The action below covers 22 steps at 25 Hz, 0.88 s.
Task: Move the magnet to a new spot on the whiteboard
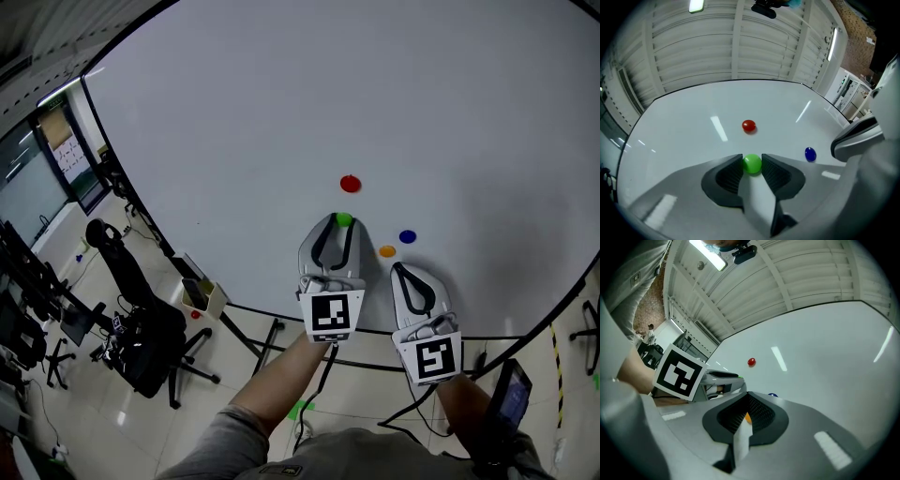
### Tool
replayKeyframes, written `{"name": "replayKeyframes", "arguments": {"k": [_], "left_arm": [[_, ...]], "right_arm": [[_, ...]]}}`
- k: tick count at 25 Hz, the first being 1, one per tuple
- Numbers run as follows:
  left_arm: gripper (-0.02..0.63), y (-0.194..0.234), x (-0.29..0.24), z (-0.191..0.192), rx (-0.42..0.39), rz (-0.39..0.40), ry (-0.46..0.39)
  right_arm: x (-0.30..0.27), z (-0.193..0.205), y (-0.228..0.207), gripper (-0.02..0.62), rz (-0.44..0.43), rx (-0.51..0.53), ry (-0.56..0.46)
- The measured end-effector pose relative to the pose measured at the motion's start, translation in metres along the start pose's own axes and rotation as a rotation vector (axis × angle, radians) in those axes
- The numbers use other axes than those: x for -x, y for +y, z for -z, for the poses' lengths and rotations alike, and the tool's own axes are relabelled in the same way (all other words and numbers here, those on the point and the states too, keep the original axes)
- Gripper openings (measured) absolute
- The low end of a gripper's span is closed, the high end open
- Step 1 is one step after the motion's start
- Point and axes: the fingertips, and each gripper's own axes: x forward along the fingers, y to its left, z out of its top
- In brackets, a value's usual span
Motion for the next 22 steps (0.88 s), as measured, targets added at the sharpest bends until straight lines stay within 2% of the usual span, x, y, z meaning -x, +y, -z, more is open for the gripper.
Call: {"name": "replayKeyframes", "arguments": {"k": [7,15,22], "left_arm": [[0.112,0.071,0.012,0.019,0.033,0.015,-0.003],[0.112,0.155,0.024,0.023,0.053,0.010,-0.017],[0.112,0.244,0.042,0.033,0.063,-0.051,-0.014]], "right_arm": [[-0.050,-0.004,0.056,0.006,-0.015,-0.001,-0.010],[-0.109,-0.016,0.118,0.006,-0.057,0.009,-0.025],[-0.160,-0.030,0.171,0.006,-0.100,0.019,-0.052]]}}
